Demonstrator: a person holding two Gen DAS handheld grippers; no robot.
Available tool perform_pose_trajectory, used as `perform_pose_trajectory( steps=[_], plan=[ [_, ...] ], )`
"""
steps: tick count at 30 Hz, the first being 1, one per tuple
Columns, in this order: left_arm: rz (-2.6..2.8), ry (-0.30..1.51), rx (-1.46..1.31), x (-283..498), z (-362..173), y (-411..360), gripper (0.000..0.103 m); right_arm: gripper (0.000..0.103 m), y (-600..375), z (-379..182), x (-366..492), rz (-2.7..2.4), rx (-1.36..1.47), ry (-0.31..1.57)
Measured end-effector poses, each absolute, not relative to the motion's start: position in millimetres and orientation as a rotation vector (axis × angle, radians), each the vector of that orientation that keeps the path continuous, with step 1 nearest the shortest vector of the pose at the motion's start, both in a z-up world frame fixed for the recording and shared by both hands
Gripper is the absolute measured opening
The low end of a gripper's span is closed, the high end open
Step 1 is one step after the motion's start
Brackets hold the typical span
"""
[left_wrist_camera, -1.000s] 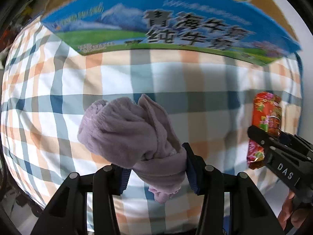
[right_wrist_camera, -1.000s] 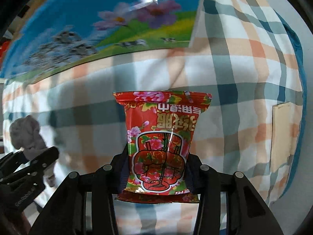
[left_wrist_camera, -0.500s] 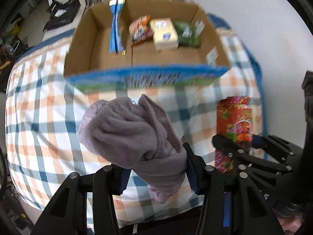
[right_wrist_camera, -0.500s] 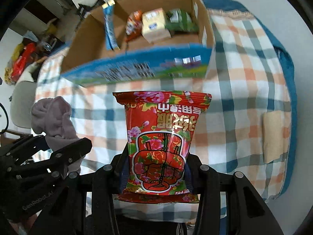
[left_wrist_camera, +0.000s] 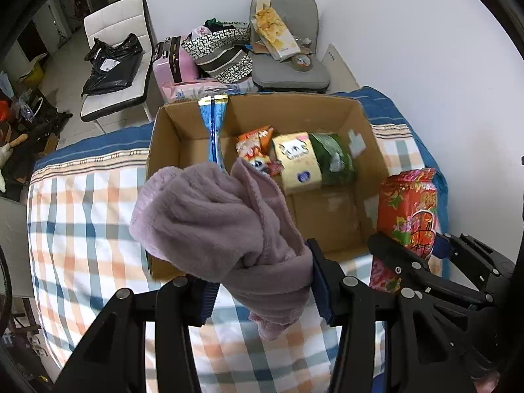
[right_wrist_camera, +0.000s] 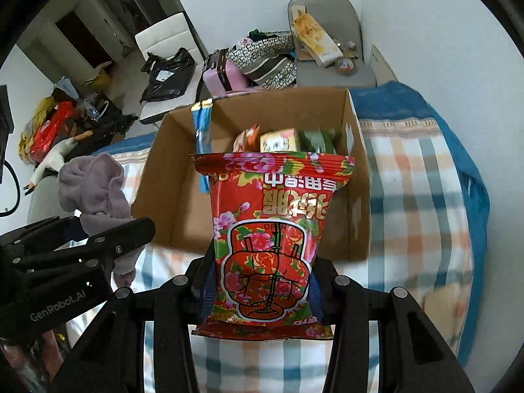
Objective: Organize soft objects
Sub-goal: 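Carry the cloth and red bag into the box and open both tools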
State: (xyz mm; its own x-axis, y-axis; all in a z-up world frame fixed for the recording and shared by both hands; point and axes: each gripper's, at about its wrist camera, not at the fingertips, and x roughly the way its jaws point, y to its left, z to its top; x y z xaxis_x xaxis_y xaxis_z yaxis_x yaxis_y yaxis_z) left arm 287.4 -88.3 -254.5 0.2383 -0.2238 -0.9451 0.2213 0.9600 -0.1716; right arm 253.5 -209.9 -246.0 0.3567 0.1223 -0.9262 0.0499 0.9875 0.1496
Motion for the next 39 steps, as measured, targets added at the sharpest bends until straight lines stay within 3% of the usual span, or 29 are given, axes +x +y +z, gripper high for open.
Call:
perform_pose_trajectory(
  steps=[23, 32, 35, 37, 39],
  plan=[
    [-0.246, 1.571, -0.048, 358.7, -392.7, -71.7, 0.046, 0.047, -203.9, -381.2, 340.3, 0.044, 0.125, 1.453],
    [-0.252, 1.653, -0.074, 364.1, -417.3, -66.9, 0.049, 0.049, -199.1, -408.5, 350.1, 0.069, 0.135, 1.508],
    [-0.227, 1.657, -0.076, 369.7, -420.3, -63.1, 0.054, 0.05, -204.7, -414.9, 350.3, 0.065, 0.147, 1.529],
    [-0.22, 1.647, -0.077, 369.4, -419.2, -58.2, 0.068, 0.05, -208.0, -416.9, 349.7, 0.059, 0.147, 1.529],
    [-0.21, 1.625, -0.066, 370.2, -414.4, -54.7, 0.075, 0.05, -209.1, -417.2, 345.8, 0.053, 0.148, 1.523]
  ],
)
